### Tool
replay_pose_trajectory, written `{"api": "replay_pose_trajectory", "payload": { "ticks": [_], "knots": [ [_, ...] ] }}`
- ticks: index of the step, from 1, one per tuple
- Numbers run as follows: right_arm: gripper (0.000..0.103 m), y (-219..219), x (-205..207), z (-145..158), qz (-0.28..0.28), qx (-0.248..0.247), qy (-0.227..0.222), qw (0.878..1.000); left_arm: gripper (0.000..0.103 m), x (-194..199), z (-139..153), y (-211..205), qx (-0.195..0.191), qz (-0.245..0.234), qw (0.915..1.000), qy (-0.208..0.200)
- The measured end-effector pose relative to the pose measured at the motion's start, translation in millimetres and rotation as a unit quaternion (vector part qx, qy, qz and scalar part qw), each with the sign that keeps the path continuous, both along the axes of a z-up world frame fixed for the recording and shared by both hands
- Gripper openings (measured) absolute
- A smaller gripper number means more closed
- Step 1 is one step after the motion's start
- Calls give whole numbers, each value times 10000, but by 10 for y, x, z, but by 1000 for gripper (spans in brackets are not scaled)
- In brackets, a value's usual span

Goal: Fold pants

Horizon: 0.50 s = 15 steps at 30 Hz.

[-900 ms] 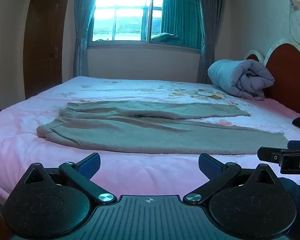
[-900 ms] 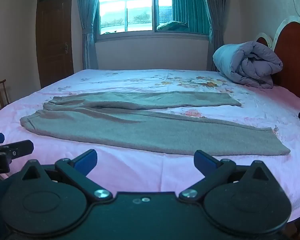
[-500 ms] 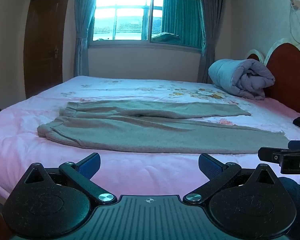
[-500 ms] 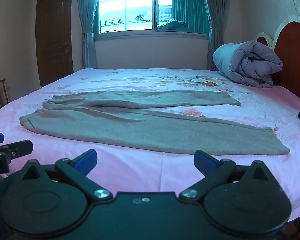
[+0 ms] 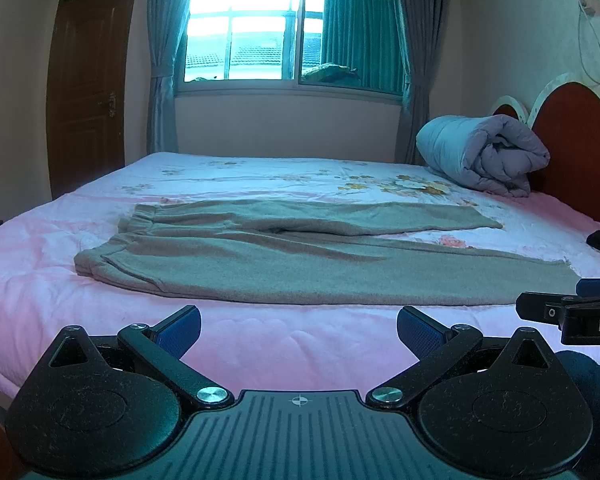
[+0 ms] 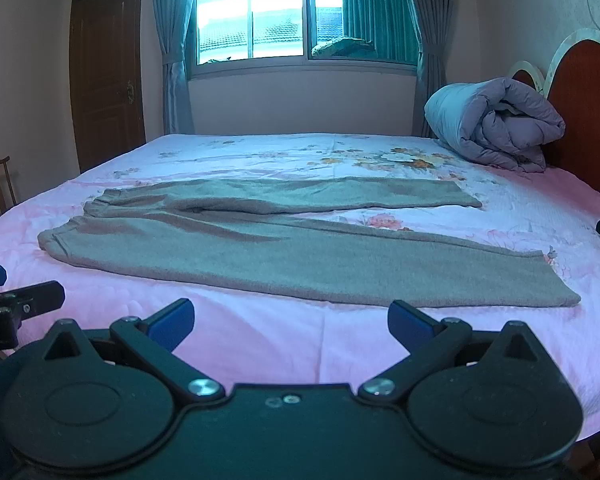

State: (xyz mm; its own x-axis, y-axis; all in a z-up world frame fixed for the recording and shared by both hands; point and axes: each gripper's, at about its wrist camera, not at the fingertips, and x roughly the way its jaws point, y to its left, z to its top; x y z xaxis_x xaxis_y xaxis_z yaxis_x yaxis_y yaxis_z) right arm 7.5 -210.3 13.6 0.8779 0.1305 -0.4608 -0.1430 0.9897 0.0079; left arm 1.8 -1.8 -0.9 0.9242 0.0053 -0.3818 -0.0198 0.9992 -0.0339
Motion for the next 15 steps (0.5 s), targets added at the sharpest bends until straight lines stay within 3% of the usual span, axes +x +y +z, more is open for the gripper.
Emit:
{"api": "replay_pose_trajectory", "payload": {
  "ticks": [15],
  "knots": [
    [97,6,7,-4,-2,-11,26,10000,103,6,5,3,16,-22,10000,15]
  ]
}}
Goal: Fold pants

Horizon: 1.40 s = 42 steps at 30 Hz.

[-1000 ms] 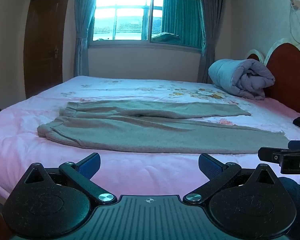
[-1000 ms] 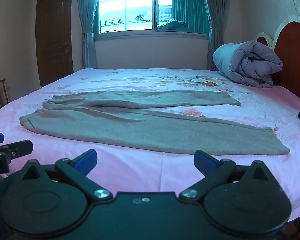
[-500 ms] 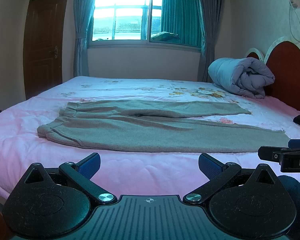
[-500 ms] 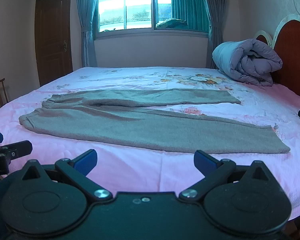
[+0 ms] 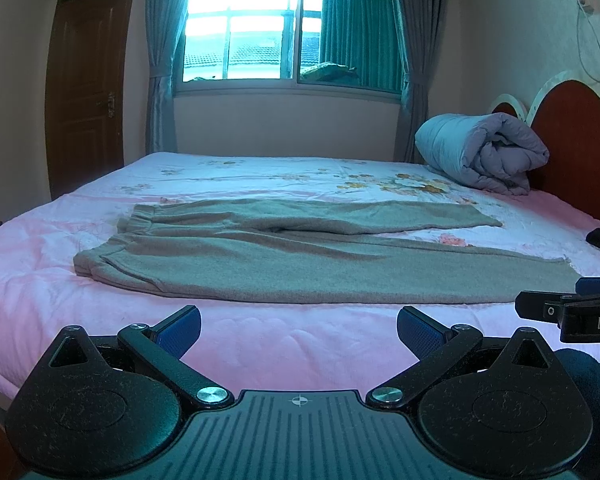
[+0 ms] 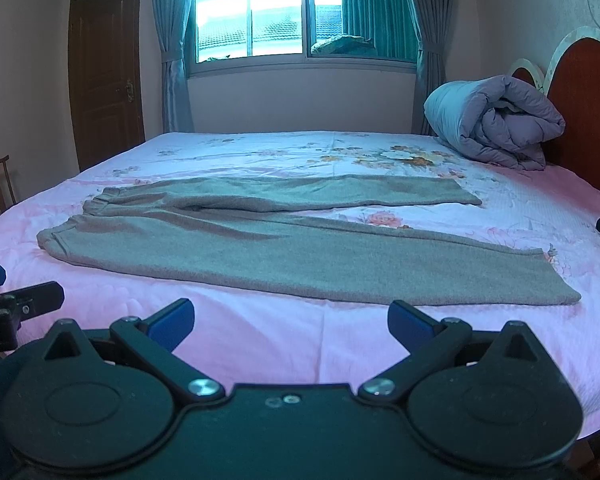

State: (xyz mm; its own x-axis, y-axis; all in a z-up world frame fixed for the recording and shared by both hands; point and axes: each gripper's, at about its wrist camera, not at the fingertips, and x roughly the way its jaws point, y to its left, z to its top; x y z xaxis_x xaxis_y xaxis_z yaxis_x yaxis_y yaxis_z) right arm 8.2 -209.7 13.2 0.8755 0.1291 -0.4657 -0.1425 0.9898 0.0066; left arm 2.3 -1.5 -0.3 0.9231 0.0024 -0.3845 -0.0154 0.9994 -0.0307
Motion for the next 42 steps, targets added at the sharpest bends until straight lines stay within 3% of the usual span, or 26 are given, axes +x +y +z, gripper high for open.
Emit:
{"api": "replay_pose_trajectory", "payload": {
  "ticks": [42],
  "knots": [
    [97,-4,20,-50,-14,-4,33,10000,103,13,-9,-2,15,1,10000,5]
  ]
}}
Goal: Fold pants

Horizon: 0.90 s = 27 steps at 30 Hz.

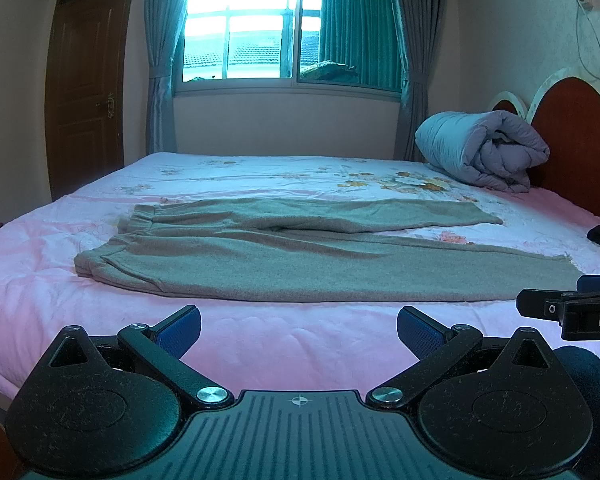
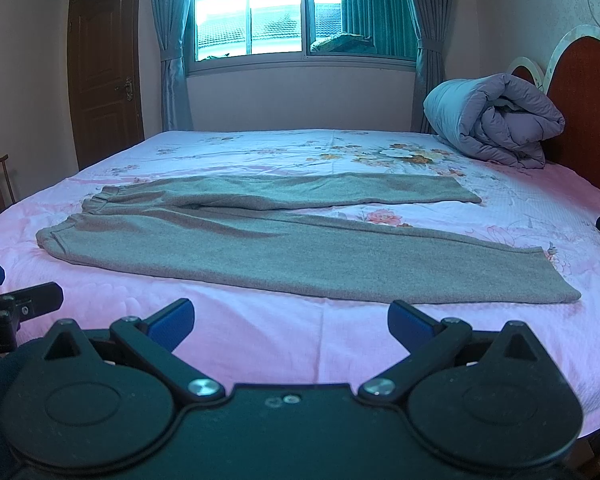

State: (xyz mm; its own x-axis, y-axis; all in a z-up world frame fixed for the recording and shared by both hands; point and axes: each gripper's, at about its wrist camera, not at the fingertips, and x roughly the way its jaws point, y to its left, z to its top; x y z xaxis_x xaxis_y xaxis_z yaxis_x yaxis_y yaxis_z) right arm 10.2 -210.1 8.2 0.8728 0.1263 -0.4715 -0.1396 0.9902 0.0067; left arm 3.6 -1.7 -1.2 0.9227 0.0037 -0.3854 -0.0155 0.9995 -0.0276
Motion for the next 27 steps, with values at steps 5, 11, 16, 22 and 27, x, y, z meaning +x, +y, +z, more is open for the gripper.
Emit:
{"api": "replay_pose_trajectory", "payload": {
  "ticks": [5,11,16,22,27],
  "knots": [
    [97,3,-1,11,-1,0,4,10000,103,-2,-1,-2,3,1,10000,-2],
    [97,2,-1,13,0,1,6,10000,103,4,-1,4,-13,6,10000,15],
    [97,-83,53,10,109,201,47,9997,103,100,2,116,-120,-116,9996,212],
    [97,-440,548,389,56,435,-217,9988,103,679,274,794,76,89,9999,65],
    [97,-641,1217,925,-104,514,-617,9967,103,1521,583,1682,171,412,9990,-16]
  ]
}}
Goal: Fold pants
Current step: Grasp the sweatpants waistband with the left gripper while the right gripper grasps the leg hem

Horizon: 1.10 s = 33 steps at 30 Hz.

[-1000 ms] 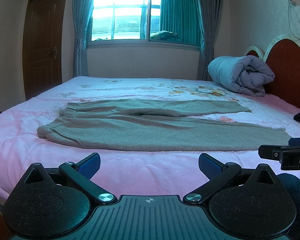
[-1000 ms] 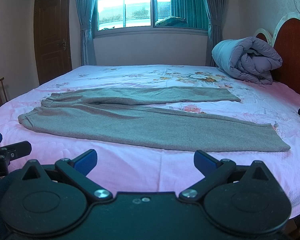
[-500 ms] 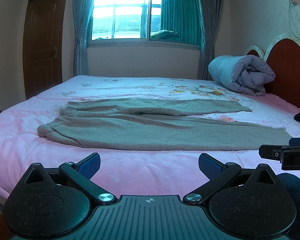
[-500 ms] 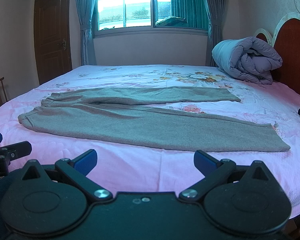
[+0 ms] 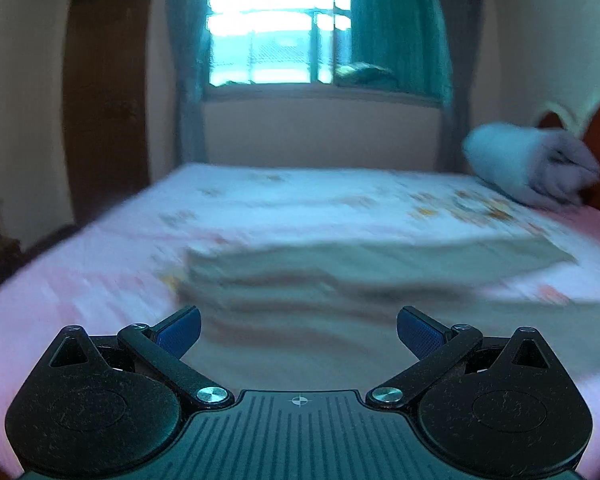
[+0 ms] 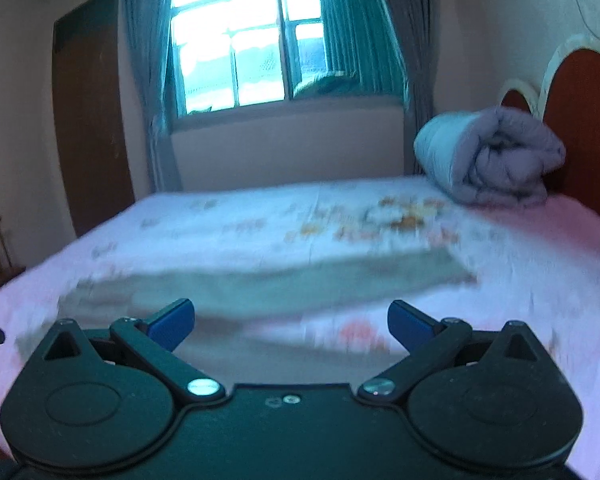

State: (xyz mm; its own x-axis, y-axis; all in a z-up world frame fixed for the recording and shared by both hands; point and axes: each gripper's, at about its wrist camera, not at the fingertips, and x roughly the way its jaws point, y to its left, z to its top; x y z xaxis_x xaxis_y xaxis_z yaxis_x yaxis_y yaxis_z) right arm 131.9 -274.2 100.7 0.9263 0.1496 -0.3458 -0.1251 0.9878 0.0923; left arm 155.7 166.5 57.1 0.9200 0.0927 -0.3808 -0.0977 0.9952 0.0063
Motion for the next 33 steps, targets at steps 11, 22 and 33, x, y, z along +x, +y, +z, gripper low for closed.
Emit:
{"api": "replay_pose_trajectory", "payload": {
  "ticks": [11,22,33],
  "knots": [
    [97,422,1809,-87,-16,72,378,9993,103,2162,-455,1461,-483,-89,9942,958],
    [97,873,2695,-736,289,-231,762,9964,73,3561,-1533,1919,-911,-549,9809,1627],
    [97,861,2981,-853,510,-349,913,9939,16,3245,-1047,1587,-618,-1197,9892,582]
  ]
}}
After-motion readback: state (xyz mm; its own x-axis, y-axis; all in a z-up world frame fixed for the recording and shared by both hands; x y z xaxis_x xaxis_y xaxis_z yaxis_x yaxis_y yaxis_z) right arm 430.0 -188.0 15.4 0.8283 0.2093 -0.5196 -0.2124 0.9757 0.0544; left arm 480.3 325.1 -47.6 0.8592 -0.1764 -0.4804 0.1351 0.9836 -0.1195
